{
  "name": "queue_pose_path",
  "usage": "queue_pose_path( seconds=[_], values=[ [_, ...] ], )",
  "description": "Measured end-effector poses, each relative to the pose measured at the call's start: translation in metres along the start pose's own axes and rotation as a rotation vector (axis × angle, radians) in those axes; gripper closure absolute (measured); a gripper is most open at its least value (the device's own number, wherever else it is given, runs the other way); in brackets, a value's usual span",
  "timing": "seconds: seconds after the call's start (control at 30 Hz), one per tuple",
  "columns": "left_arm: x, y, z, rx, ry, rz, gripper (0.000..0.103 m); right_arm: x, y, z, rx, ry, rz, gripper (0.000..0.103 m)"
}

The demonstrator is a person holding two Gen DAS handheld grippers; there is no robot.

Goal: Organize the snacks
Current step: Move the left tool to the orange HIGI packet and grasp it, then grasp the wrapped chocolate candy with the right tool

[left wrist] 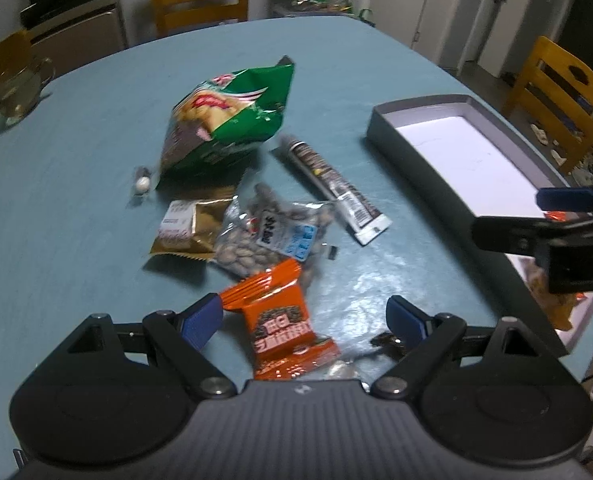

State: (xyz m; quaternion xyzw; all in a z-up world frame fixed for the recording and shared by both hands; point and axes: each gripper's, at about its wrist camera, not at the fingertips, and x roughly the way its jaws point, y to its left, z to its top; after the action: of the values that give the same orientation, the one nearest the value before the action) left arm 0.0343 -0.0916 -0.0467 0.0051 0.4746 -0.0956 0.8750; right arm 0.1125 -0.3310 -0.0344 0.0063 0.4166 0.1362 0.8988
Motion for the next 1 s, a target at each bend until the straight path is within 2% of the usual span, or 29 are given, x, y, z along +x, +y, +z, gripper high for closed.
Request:
queue_pose_path(
  seconds=[0.37, 0.43, 0.5, 0.73, 0.9, 1.0],
  values=[
    [0.022, 0.017, -0.004, -0.062, 0.001, -0.002, 0.014, -0.002, 0.006, -0.001, -0.034, -0.005, 0.025, 0.001],
    [0.026, 0.02, -0.004, -0.058, -0.001, -0.015, 0.022, -0.002, 0.008, -0.001, -0.044, -0.002, 0.027, 0.001],
    [0.03, 0.021, -0.005, -0.055, 0.014, -0.018, 0.037, -0.003, 0.009, -0.002, -0.05, 0.0, 0.03, 0.001],
    [0.028, 0.017, -0.012, 0.018, 0.005, 0.006, 0.051, -0.001, 0.014, -0.004, -0.061, 0.009, 0.044, 0.001],
    [0.024, 0.016, -0.016, 0.053, 0.006, 0.0, 0.067, 0.001, 0.025, -0.006, -0.101, 0.015, 0.073, 0.001],
    [0.022, 0.017, -0.019, 0.061, 0.008, -0.005, 0.068, 0.002, 0.032, -0.009, -0.129, 0.022, 0.093, 0.002]
  ],
)
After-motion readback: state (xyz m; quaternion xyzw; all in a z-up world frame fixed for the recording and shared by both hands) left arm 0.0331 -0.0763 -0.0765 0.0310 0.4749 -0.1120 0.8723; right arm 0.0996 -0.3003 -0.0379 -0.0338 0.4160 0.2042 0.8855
